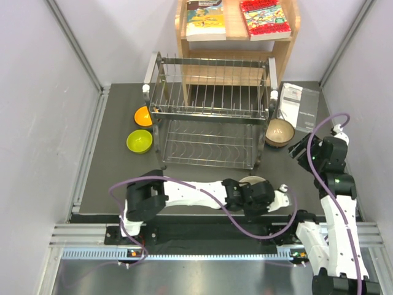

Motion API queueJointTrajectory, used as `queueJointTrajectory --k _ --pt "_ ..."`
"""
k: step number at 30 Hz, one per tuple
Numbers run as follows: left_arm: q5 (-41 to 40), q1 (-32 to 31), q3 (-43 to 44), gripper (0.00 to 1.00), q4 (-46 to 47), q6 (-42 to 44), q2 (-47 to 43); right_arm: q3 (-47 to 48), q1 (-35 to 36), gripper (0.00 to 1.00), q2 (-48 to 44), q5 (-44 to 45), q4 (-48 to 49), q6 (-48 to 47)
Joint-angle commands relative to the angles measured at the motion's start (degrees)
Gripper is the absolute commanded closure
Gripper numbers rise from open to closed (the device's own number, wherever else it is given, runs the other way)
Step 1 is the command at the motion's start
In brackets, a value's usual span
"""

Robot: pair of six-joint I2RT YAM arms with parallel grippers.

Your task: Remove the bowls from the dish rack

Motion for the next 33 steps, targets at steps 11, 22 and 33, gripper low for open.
queueJointTrajectory --k 11,22,33 --pt "-1.84 -1.52 23.85 1.00 -2.06 9.06 13.97 8.52 -0.93 0.33 -5.27 10.06 -5.42 -1.70" --pt "-1.13 2.96 30.82 1.00 -1.12 13.19 22.34 4.40 -0.92 0.32 -8.53 13.31 -5.07 -2.49" --pt "-0.34 9.56 37.32 1.00 4.25 14.95 32.18 2.28 -0.92 0.30 -8.71 15.34 -2.88 -2.84"
